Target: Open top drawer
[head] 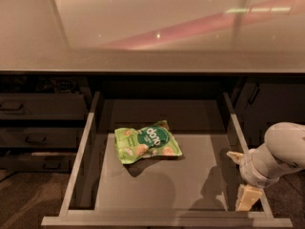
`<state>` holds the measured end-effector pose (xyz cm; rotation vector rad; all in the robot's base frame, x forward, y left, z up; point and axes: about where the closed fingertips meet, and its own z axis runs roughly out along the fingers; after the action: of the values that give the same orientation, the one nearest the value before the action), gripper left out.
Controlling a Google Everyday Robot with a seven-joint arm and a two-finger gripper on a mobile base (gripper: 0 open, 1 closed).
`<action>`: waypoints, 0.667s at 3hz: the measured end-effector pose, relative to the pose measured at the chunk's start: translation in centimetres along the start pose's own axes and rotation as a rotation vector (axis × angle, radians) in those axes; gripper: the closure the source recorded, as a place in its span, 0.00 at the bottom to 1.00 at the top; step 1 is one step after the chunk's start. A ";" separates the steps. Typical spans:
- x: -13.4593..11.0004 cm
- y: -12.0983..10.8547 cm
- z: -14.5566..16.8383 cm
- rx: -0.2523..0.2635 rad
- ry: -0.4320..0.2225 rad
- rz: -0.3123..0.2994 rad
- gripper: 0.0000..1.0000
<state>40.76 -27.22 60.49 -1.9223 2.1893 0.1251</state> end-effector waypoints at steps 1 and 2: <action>-0.2 -0.1 0.0 0.000 0.000 0.000 0.00; -1.7 2.3 -0.8 0.008 -0.034 -0.066 0.00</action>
Offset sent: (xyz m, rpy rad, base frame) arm -0.1083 0.0773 0.0448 0.1175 -0.1253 0.3029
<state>38.56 -25.41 61.46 -1.9715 2.0990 0.1370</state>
